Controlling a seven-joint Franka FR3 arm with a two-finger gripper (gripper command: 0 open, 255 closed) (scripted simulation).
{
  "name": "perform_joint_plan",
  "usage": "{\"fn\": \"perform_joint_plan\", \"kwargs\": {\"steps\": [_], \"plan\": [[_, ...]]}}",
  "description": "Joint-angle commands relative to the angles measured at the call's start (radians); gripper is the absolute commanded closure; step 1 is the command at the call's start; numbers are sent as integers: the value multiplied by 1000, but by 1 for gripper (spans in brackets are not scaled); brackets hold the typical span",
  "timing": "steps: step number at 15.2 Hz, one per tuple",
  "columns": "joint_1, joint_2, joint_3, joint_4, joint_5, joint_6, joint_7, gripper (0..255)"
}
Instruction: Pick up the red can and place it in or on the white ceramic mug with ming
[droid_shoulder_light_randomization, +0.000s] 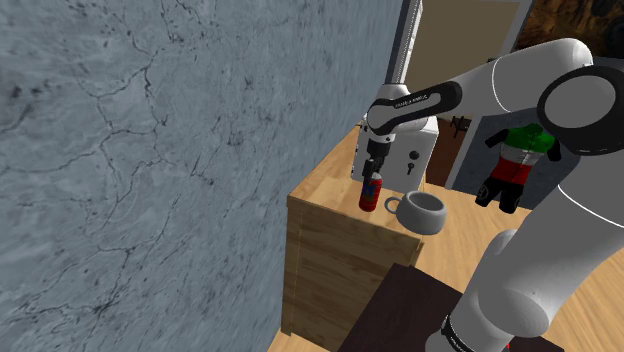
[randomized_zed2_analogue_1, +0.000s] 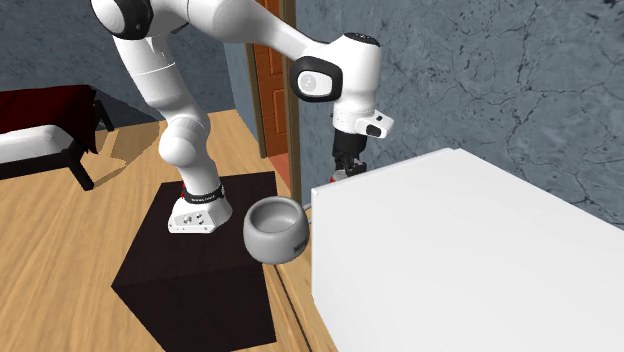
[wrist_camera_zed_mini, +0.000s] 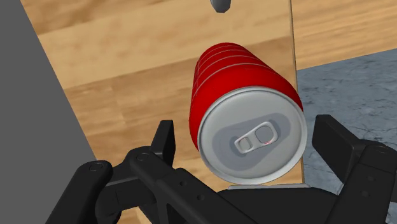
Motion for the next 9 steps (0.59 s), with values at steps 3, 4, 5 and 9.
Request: {"fn": "perform_joint_plan", "kwargs": {"steps": [3, 4, 5, 9], "plan": [[0, 0, 0, 0, 0, 0, 0, 255], [0, 0, 0, 0, 0, 0, 0, 255], [0, 0, 0, 0, 0, 0, 0, 255], [0, 0, 0, 0, 0, 0, 0, 255]]}}
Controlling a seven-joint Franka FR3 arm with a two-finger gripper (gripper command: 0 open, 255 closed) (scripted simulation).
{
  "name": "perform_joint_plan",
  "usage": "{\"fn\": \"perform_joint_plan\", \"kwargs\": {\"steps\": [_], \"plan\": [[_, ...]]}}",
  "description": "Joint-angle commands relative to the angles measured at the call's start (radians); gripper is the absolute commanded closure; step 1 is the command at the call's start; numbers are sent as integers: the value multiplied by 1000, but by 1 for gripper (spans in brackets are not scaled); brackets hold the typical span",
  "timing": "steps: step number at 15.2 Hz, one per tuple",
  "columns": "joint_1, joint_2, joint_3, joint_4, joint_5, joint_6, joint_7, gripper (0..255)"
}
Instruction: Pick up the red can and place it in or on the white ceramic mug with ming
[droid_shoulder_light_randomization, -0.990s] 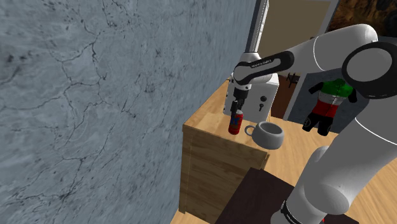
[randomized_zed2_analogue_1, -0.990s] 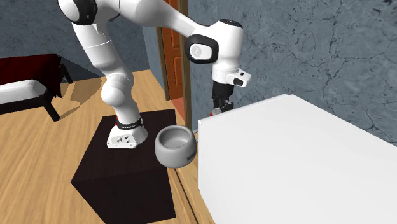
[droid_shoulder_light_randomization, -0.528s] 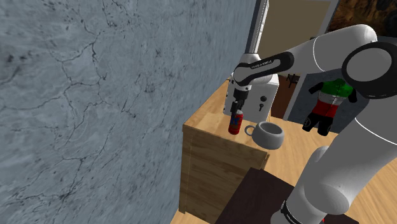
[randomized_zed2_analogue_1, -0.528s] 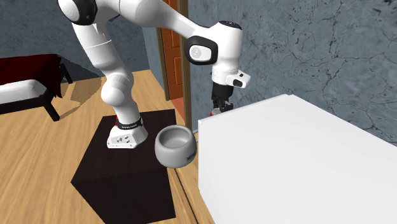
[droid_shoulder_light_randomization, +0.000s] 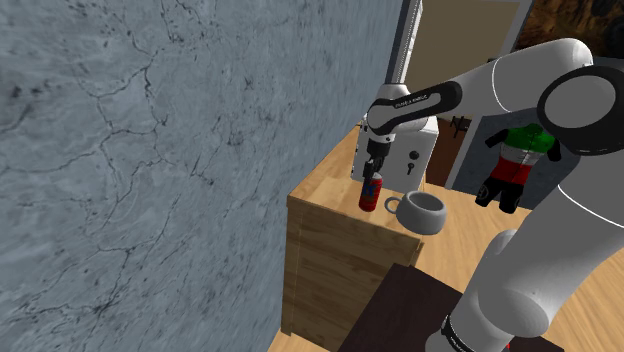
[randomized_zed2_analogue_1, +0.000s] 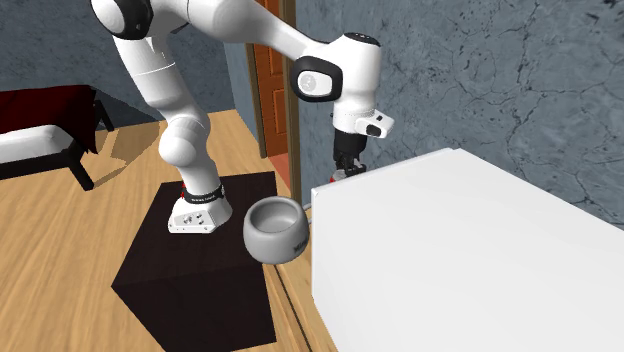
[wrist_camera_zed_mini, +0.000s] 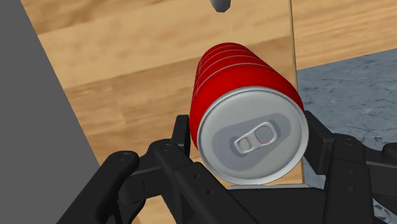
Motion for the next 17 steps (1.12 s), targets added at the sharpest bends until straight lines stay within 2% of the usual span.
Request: {"fn": "perform_joint_plan", "kwargs": {"steps": [1, 17], "plan": [[0, 0, 0, 0, 0, 0, 0, 255], [2, -56, 19, 152, -15, -204, 15, 255]]}}
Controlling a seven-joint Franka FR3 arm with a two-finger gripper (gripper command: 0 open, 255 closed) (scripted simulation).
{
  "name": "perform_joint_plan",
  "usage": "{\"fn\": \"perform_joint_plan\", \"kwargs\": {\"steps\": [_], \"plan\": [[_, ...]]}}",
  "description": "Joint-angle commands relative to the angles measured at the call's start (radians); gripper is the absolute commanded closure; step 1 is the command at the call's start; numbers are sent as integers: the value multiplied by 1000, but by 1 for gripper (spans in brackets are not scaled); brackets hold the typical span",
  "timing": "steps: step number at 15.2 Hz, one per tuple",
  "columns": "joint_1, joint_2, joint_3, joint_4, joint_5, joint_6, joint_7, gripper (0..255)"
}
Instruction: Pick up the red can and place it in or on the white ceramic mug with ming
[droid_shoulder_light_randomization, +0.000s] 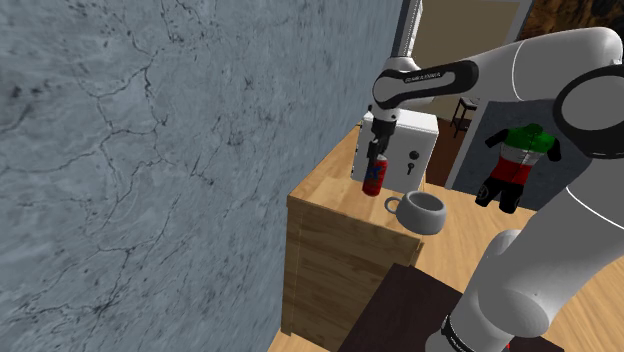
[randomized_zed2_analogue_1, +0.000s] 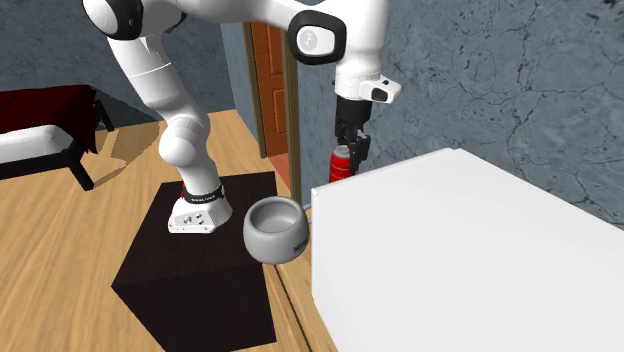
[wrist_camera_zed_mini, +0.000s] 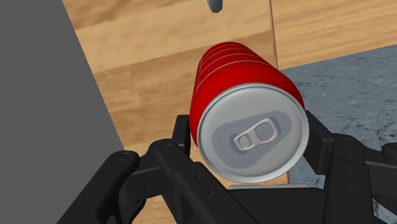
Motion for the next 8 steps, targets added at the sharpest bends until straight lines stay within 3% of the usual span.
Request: {"fn": "perform_joint_plan", "kwargs": {"steps": [1, 8], "plan": [[0, -6, 3, 24, -1, -29, 1, 255], [3, -12, 9, 112, 0, -123, 2, 255]]}}
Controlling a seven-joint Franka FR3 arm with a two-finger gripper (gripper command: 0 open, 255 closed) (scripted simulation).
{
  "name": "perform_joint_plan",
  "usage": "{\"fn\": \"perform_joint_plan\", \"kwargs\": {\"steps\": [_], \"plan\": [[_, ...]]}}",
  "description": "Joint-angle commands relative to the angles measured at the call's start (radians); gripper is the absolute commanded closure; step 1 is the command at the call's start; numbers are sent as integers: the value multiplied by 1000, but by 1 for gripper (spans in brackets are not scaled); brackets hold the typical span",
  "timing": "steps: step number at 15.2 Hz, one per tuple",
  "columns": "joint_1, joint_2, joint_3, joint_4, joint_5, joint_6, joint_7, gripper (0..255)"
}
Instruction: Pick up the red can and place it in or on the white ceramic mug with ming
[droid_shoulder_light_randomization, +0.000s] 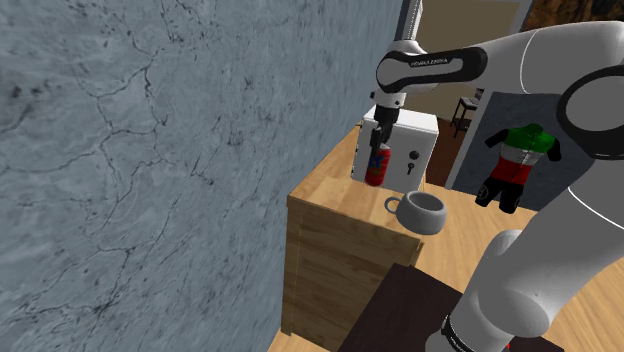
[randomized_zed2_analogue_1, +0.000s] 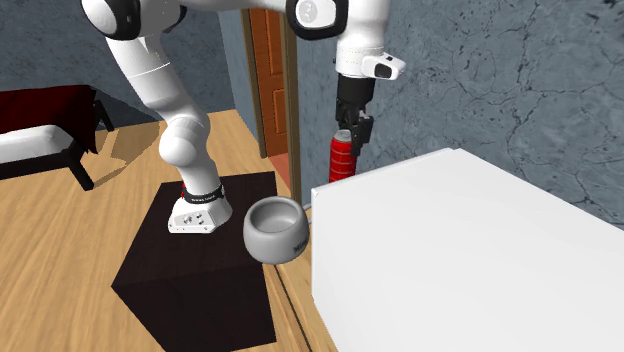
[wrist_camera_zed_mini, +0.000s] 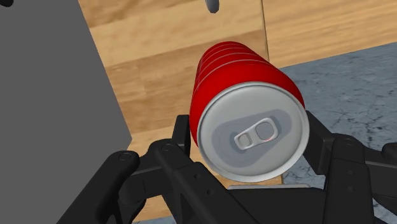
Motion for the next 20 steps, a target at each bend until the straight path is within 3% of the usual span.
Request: {"fn": "perform_joint_plan", "kwargs": {"steps": [1, 10, 20], "plan": [[1, 0, 1, 29, 1, -29, -2, 255], [4, 10, 5, 149, 7, -139, -6, 255], [-77, -248, -28, 44, -112, -266, -100, 255]]}}
